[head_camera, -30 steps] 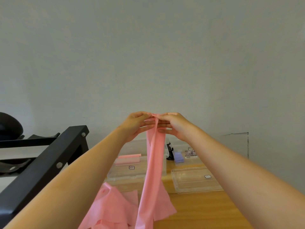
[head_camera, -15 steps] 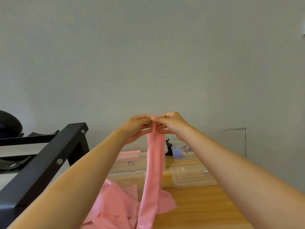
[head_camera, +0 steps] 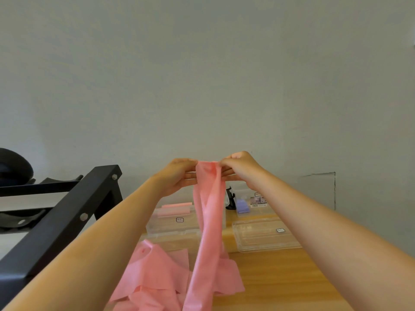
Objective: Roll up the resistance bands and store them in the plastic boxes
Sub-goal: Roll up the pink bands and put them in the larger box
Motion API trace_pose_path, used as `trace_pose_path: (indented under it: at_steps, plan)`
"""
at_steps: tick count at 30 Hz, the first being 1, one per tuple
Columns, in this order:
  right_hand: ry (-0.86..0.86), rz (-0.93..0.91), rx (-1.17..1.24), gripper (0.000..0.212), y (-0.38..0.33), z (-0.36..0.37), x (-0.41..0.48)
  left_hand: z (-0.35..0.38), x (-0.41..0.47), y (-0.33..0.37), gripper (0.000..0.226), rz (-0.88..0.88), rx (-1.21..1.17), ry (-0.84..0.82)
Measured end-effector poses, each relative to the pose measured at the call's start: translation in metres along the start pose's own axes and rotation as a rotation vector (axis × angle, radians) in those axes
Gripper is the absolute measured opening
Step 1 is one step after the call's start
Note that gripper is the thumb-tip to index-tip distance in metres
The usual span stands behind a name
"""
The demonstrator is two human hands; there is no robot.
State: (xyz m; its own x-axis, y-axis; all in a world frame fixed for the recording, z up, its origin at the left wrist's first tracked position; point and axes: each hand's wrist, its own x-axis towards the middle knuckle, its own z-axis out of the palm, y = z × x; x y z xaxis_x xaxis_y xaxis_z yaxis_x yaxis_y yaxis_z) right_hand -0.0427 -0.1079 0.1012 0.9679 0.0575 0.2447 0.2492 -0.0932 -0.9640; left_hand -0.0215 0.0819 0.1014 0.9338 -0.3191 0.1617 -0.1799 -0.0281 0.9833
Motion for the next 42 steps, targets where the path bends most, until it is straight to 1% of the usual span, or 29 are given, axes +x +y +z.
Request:
trace_pose_path:
  at_steps: [4, 9, 13, 16, 21, 25, 28, 32, 38, 41, 42]
  plan:
    - [0.075, 0.010, 0.067, 0.013, -0.001, -0.006, 0.002, -0.005, 0.000, 0.003, 0.017, 0.034, 0.036, 0.094]
    - [0.146, 0.027, 0.118, 0.010, -0.002, -0.019, 0.006, -0.015, 0.002, 0.011, 0.021, 0.070, 0.035, 0.233]
    - [0.192, 0.010, 0.182, 0.007, -0.016, -0.029, 0.010, -0.021, 0.007, 0.032, 0.019, 0.100, 0.076, 0.335]
    - [0.192, -0.040, 0.202, 0.015, -0.039, -0.032, 0.014, -0.018, 0.012, 0.057, 0.019, 0.163, 0.077, 0.365]
    - [0.221, -0.178, 0.247, 0.016, -0.092, -0.042, 0.027, -0.008, 0.021, 0.116, 0.020, 0.286, 0.074, 0.391]
    - [0.256, -0.357, 0.309, 0.020, -0.137, -0.055, 0.037, 0.004, 0.024, 0.169, 0.021, 0.419, 0.102, 0.356]
    - [0.270, -0.412, 0.329, 0.019, -0.150, -0.061, 0.044, 0.007, 0.028, 0.188, 0.017, 0.453, 0.107, 0.317]
    - [0.299, -0.388, 0.314, 0.018, -0.137, -0.065, 0.050, 0.005, 0.030, 0.180, 0.014, 0.394, 0.102, 0.311]
    - [0.274, -0.281, 0.280, 0.008, -0.100, -0.070, 0.051, 0.001, 0.033, 0.138, 0.014, 0.259, 0.110, 0.298]
    - [0.261, -0.209, 0.250, 0.005, -0.075, -0.070, 0.052, 0.001, 0.035, 0.109, 0.008, 0.189, 0.111, 0.227]
    - [0.258, -0.189, 0.238, 0.004, -0.066, -0.071, 0.053, 0.001, 0.037, 0.098, 0.010, 0.165, 0.121, 0.201]
